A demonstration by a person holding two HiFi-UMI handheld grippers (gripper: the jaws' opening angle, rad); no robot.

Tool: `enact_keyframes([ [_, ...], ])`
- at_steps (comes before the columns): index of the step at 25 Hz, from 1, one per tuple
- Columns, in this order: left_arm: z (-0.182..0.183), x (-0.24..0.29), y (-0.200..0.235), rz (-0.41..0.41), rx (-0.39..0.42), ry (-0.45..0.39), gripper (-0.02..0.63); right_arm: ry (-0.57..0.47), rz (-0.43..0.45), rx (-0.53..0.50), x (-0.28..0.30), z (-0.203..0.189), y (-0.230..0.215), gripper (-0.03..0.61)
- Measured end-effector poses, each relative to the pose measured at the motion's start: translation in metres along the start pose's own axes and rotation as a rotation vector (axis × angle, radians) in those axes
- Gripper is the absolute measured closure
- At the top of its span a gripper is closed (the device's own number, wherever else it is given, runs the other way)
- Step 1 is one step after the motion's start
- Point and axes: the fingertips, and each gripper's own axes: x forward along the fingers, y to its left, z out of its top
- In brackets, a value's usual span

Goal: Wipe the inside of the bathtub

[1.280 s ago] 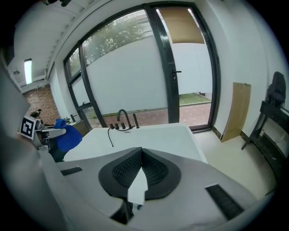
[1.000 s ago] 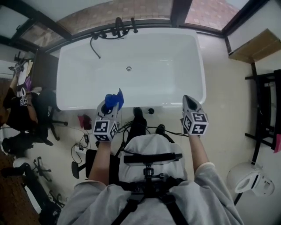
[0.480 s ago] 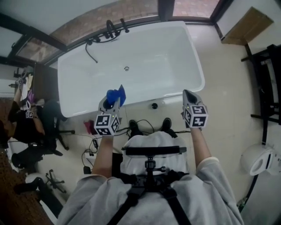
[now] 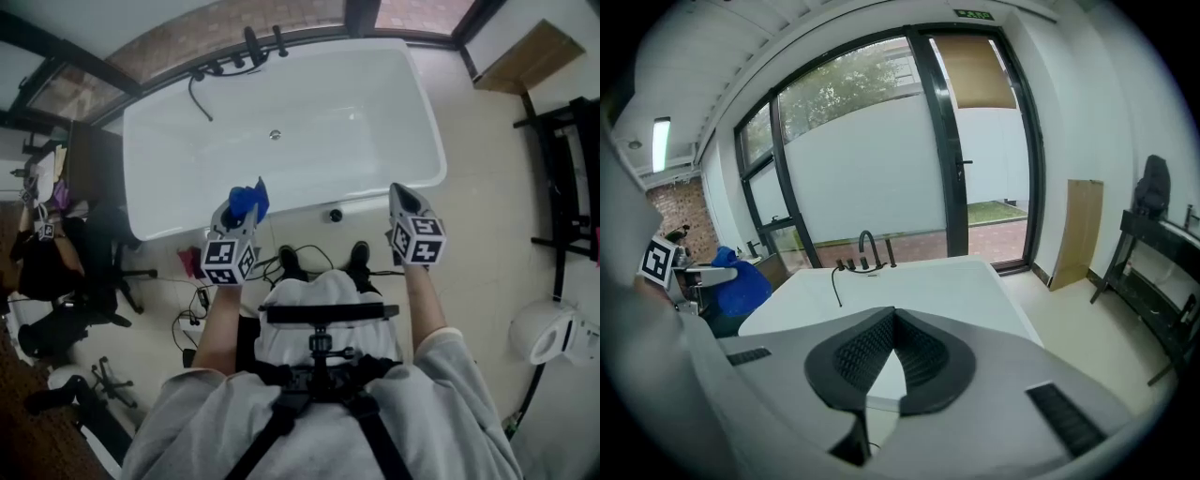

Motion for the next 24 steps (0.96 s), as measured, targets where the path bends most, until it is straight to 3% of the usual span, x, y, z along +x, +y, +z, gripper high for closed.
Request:
enact_keyframes([
  [12, -0.005, -0.03, 0.016, 0.091, -0.026, 0.007, 0.537, 0.016, 0.038, -0.02, 0.008, -0.003, -0.003, 0.575],
  [24, -0.009, -0.037, 0.004, 0.109, -0.038, 0.013, 0.537, 0.02, 0.053, -0.054, 0.002, -0.002, -0.008, 0.575],
])
